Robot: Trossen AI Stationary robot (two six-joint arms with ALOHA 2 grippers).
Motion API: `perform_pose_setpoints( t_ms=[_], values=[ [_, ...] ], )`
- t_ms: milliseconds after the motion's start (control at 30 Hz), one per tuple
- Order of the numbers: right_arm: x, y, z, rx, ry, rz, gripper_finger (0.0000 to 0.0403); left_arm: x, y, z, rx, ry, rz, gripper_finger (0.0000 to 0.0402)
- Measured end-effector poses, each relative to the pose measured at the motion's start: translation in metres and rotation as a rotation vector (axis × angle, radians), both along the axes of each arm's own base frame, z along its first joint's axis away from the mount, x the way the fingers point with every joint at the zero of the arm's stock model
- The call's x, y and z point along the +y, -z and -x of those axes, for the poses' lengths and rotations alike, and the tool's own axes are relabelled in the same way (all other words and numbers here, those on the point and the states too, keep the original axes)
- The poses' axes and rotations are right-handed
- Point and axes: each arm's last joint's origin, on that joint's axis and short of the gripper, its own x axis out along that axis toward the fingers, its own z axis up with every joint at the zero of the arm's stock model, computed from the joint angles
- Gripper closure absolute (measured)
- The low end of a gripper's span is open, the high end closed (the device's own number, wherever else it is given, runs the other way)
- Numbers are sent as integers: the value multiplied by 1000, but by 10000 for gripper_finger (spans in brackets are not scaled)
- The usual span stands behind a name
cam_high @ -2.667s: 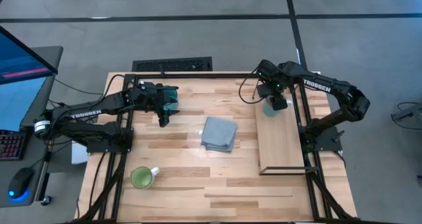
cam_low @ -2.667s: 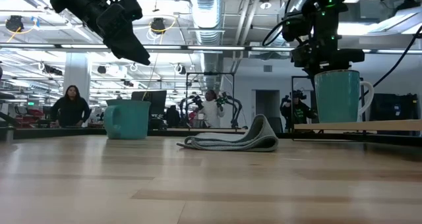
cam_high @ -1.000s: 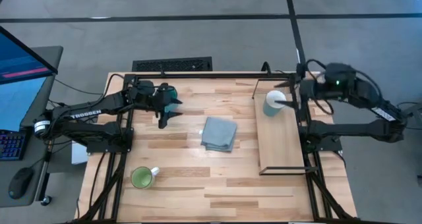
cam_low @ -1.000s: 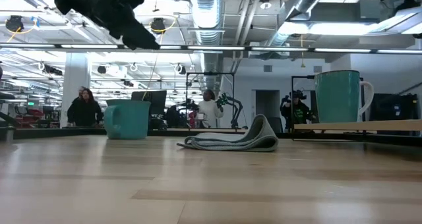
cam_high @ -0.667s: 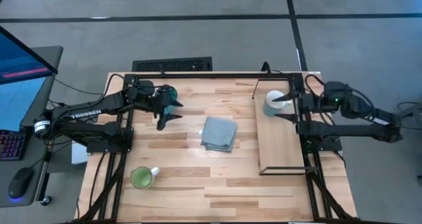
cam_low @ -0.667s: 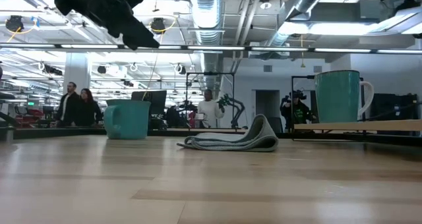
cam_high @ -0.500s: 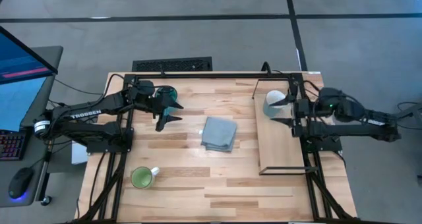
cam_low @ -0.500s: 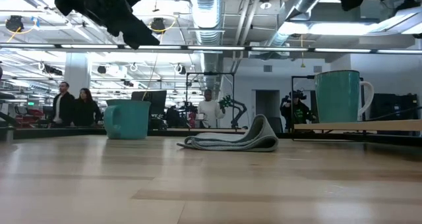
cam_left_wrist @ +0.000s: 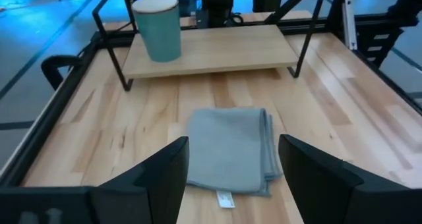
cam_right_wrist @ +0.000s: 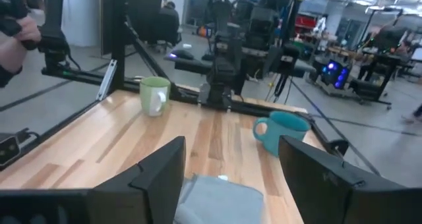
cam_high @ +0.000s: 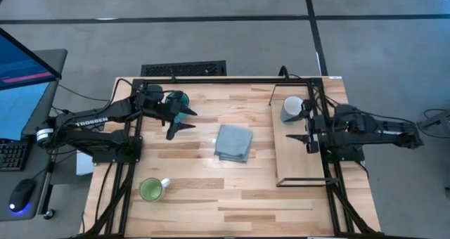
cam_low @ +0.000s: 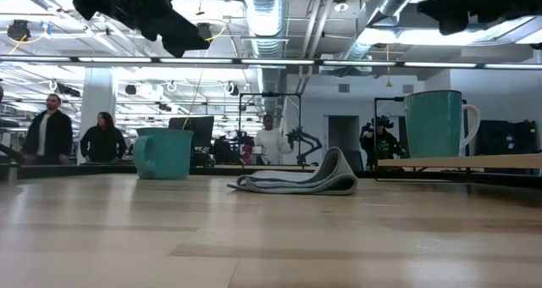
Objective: Stack small to large cups/mugs on shelf
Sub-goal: Put the green mug on the shelf
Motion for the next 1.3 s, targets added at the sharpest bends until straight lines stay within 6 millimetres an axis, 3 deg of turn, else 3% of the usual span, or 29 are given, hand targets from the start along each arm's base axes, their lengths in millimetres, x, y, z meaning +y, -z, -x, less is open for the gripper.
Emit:
perform_pose_setpoints(
  t_ms=[133, 400, 600, 800, 1000, 1300],
  values=[
    [1, 10, -2, 3, 10, -18, 137, -5, -5, 1, -20, -42, 3, 175],
    [-2, 12, -3, 4, 62, -16, 137, -23, -18, 29, -5, -202, 166, 175],
    [-6, 12, -3, 6, 133, -13, 137, -50, -41, 42, 39, -161, 259, 175],
    [-8, 12, -3, 5, 154, -13, 137, -75, -59, 53, 266, -224, 251, 175],
    [-9, 11, -3, -5, 159, -13, 137, -93, -68, 59, 455, -411, 453, 175],
    [-9, 6, -3, -55, 157, -12, 137, -116, -53, 64, 813, -788, 778, 175]
  ],
)
